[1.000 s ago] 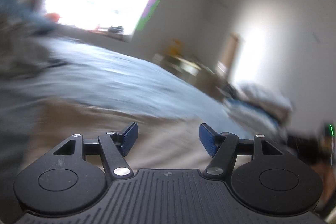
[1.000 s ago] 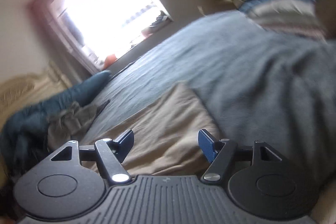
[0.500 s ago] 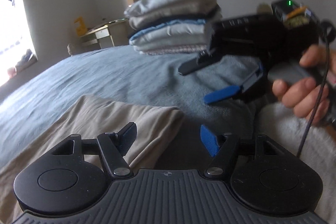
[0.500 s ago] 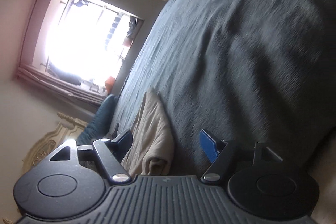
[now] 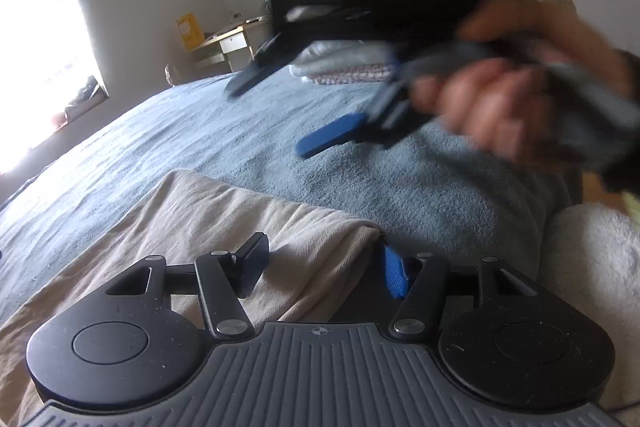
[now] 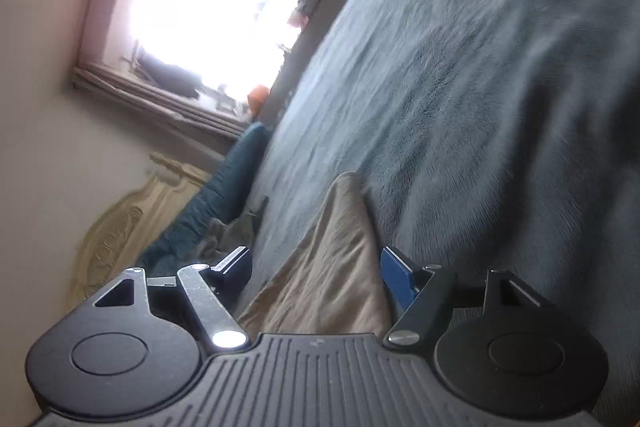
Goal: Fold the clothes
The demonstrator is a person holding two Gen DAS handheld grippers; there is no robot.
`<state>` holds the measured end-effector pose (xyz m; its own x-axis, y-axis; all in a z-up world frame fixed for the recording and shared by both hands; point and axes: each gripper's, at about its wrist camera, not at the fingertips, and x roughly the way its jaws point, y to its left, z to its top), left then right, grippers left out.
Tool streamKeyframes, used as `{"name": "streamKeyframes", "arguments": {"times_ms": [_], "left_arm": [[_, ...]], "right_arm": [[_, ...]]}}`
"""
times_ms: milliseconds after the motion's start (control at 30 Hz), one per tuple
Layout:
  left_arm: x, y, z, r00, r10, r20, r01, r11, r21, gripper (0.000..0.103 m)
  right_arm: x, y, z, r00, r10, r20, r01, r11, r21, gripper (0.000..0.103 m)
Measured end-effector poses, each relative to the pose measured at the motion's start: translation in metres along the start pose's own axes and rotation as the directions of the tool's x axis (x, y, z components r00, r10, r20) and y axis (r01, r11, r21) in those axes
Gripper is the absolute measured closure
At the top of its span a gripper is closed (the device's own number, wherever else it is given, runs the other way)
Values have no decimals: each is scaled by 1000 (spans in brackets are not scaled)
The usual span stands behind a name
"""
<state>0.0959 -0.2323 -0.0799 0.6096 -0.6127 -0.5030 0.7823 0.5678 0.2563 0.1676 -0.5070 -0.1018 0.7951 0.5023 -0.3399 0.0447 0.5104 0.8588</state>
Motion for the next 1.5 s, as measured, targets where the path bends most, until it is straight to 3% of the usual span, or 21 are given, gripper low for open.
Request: {"name": "streamKeyframes", "arguments": {"times_ms": [67,200,300,400,500,567,633,767,833,1167,1367,1500], "left_arm": [[-1,6,-2,1000,-16,10,16,999,-30,54],[-6,20,-7,998,-51,33,53,996,-71,59],[-6,25,-9,997,-64,52,69,992,-102,64],[-7,28,-11,994,-75,76,85,987,-139,71],[-6,30,-11,991,-87,102,106,976,-190,80],[-8,35,-11,987,-95,129,123,965,-230,83],[-12,41,-11,982,-101,160,141,953,-270,85],[-19,51,-11,971,-103,217,173,926,-335,87],[-23,54,-11,965,-100,241,184,916,-356,88],[-69,75,-12,913,-52,404,257,844,-471,88],[-104,90,-22,876,19,482,277,798,-535,88],[-127,96,-29,852,85,516,264,782,-564,89]], "right_arm": [[26,2,14,997,-5,-74,4,1000,-23,29],[65,10,33,985,-21,-172,13,999,-50,31],[91,17,39,969,-92,-231,58,987,-149,32],[97,21,37,961,-88,-262,41,983,-178,36],[100,28,33,948,-108,-301,40,974,-223,48],[100,32,30,939,-125,-320,42,967,-253,61],[98,34,28,934,-137,-329,46,961,-272,66],[86,28,32,938,-138,-317,65,971,-231,88],[82,27,36,946,-117,-303,58,979,-196,93],[60,98,38,973,-77,-217,15,962,-272,96],[56,143,27,980,-43,-193,-20,949,-313,96],[64,178,16,981,-22,-194,-47,938,-342,96]]}}
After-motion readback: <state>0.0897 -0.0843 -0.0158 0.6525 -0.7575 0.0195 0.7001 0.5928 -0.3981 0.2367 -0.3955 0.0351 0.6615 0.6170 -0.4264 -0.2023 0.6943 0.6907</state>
